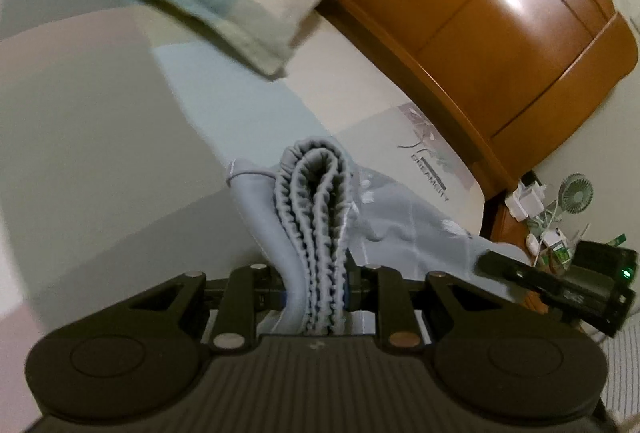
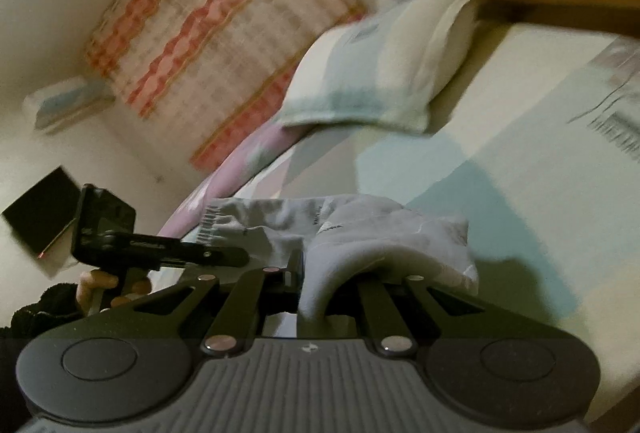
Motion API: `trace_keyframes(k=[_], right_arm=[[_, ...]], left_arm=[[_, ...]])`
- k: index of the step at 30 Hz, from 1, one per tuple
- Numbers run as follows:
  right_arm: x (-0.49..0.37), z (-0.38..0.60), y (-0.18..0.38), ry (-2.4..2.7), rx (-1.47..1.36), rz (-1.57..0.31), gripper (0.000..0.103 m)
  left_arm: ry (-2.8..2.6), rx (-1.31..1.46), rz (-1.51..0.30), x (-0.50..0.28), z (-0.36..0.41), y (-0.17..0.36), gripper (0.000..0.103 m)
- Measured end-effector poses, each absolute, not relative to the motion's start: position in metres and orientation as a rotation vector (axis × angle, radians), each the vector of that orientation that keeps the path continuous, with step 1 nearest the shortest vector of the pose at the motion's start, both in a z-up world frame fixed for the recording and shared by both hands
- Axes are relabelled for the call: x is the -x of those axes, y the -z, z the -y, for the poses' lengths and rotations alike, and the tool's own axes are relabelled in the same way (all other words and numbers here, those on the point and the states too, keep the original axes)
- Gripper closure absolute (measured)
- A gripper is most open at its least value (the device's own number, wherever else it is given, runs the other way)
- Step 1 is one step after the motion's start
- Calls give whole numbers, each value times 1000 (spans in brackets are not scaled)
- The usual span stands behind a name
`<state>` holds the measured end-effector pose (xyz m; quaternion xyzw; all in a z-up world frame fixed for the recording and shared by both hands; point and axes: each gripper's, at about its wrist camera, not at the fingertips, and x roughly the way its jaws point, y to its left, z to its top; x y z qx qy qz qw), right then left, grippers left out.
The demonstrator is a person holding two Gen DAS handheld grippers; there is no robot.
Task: Fold clothes
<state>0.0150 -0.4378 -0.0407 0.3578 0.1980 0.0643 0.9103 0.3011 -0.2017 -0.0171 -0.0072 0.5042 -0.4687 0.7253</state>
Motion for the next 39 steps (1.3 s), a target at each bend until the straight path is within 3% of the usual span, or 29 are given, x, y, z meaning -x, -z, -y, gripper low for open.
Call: trace_keyframes(k=[14,28,37,39], right_arm=[[4,502,55,142,-669,-282,92],[-30,505,95,206,-650,-286,92],[-31,509,109,229,-680,-286,92],[-29,509,110,234,-687,-283,92]], left_arm=[[1131,-291,-1065,-345,413,23,83],[1131,-561,-1012,-372,525,40,82],[1091,-445,-1076,-405,520,65,67],[1062,-384,-1052,-412,515,58,57]])
